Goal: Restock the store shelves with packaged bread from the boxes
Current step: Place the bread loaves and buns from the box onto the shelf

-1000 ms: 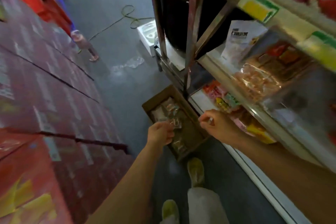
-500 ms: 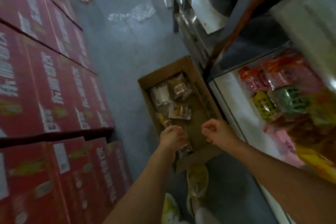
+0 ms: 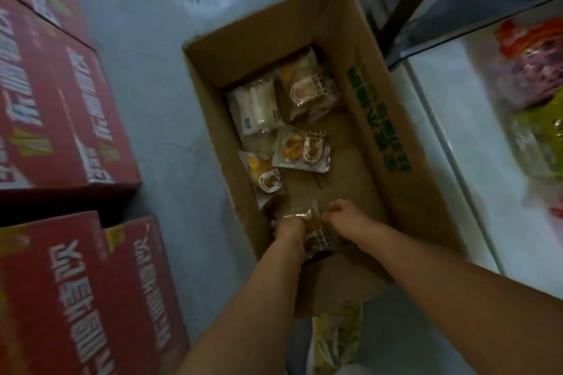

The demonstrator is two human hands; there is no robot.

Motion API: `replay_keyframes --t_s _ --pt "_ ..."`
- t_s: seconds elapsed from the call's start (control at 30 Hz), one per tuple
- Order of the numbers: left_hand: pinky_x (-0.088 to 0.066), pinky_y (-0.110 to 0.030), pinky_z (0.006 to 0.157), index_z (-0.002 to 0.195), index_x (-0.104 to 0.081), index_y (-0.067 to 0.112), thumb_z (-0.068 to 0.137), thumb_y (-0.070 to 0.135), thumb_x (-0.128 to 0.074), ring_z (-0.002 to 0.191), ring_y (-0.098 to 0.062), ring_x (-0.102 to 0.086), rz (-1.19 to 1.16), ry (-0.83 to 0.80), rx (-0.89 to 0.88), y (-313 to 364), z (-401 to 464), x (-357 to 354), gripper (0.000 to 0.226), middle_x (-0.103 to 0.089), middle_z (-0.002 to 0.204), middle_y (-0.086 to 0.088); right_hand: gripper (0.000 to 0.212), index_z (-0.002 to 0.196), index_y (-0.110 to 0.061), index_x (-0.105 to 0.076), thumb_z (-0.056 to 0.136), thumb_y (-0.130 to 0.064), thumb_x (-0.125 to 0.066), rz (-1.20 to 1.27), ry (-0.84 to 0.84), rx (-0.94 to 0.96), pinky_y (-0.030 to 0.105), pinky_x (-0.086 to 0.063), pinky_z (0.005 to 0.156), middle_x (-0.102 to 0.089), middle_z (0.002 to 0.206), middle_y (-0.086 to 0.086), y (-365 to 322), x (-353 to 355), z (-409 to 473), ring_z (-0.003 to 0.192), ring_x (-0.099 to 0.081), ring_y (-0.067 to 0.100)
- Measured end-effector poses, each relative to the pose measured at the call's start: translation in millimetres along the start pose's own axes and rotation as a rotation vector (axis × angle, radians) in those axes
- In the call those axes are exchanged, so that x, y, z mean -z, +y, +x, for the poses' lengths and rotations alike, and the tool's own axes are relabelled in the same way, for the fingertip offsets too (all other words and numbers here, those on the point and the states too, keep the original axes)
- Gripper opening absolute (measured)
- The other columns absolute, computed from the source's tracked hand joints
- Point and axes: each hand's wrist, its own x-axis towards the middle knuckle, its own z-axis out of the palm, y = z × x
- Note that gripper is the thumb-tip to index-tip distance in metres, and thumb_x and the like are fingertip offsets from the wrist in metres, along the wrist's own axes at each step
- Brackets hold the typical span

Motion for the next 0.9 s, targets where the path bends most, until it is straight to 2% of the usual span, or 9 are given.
replay_keyframes --t_s 0.1,0.2,0.3,0.4,0.5,0.6,0.67,0.77,0.9 --pt "-0.059 -0.046 0.061 0.135 -0.052 0.024 0.050 0.046 -0.079 0.095 -0.037 -0.068 0.087 0.006 0.008 -17 44 -12 0.091 -0.063 0.123 -0.013 0.032 0.125 -0.007 -0.058 0.098 -0.024 -0.054 0.024 -0.054 -0.036 0.035 -0.050 0.091 -0.062 0.121 0.016 5 -8 20 0.108 -0.060 0.029" --pt "-0.059 -0.043 0.071 0.130 -0.050 0.018 0.067 0.030 -0.084 0.102 -0.034 -0.064 0.127 0.019 -0.067 -2 -3 -15 0.073 -0.059 0.124 -0.012 0.029 0.125 -0.011 -0.057 0.098 -0.019 -0.055 0.103 -0.082 -0.080 0.027 -0.046 0.065 -0.063 0.106 0.009 6 -6 26 0.082 -0.058 0.018" --pt "-0.056 -0.048 0.087 0.124 -0.057 0.021 0.056 0.048 -0.085 0.112 -0.032 -0.058 0.214 0.055 -0.184 4 -9 -16 0.078 -0.055 0.125 -0.006 0.024 0.120 -0.012 -0.057 0.099 -0.025 -0.052 0.176 -0.063 -0.070 0.026 -0.037 0.057 -0.059 0.090 0.002 3 5 22 0.074 -0.052 0.012" --pt "-0.057 -0.046 0.082 0.124 -0.053 0.025 0.050 0.054 -0.085 0.104 -0.031 -0.063 0.148 -0.047 -0.193 16 -22 -17 0.086 -0.059 0.125 -0.007 0.022 0.111 -0.016 -0.060 0.099 -0.032 -0.053 0.232 -0.057 -0.005 0.029 -0.046 0.066 -0.065 0.104 0.007 -7 15 21 0.082 -0.058 0.015" --pt "-0.059 -0.042 0.076 0.128 -0.051 0.020 0.074 0.038 -0.083 0.093 -0.030 -0.069 0.008 -0.086 -0.222 24 -21 -20 0.065 -0.068 0.113 -0.011 0.021 0.112 -0.019 -0.052 0.095 -0.030 -0.059 0.047 0.139 0.165 0.038 -0.052 0.086 -0.060 0.120 0.009 -24 19 33 0.099 -0.059 0.020" --pt "-0.057 -0.046 0.083 0.138 -0.043 0.024 0.081 0.036 -0.079 0.103 -0.031 -0.066 -0.087 -0.055 -0.242 31 -13 -22 0.068 -0.063 0.123 -0.010 0.050 0.140 -0.021 -0.037 0.095 -0.032 -0.057 -0.319 0.309 0.432 0.045 -0.032 0.112 -0.034 0.145 0.004 -57 25 46 0.137 -0.030 0.023" --pt "-0.053 -0.051 0.093 0.145 -0.037 0.028 0.080 0.038 -0.079 0.112 -0.033 -0.062 -0.115 -0.033 -0.255 38 -9 -23 0.078 -0.059 0.132 -0.010 0.063 0.150 -0.019 -0.024 0.096 -0.031 -0.055 -0.489 0.311 0.548 0.044 -0.025 0.116 -0.022 0.155 0.005 -80 29 58 0.143 -0.020 0.024" --pt "-0.051 -0.053 0.097 0.148 -0.032 0.033 0.080 0.040 -0.078 0.116 -0.034 -0.060 -0.142 -0.001 -0.257 45 0 -21 0.082 -0.056 0.135 -0.010 0.074 0.153 -0.013 -0.020 0.094 -0.036 -0.058 -0.637 0.196 0.480 0.043 -0.025 0.116 -0.021 0.158 0.011 -103 30 80 0.144 -0.021 0.030" --pt "-0.049 -0.053 0.100 0.152 -0.022 0.035 0.082 0.040 -0.077 0.120 -0.035 -0.057 -0.169 0.005 -0.257 51 7 -22 0.089 -0.052 0.140 -0.011 0.066 0.136 -0.016 -0.047 0.082 -0.047 -0.070 -0.689 0.178 0.346 0.042 -0.036 0.106 -0.048 0.140 0.012 -107 27 89 0.132 -0.040 0.033"
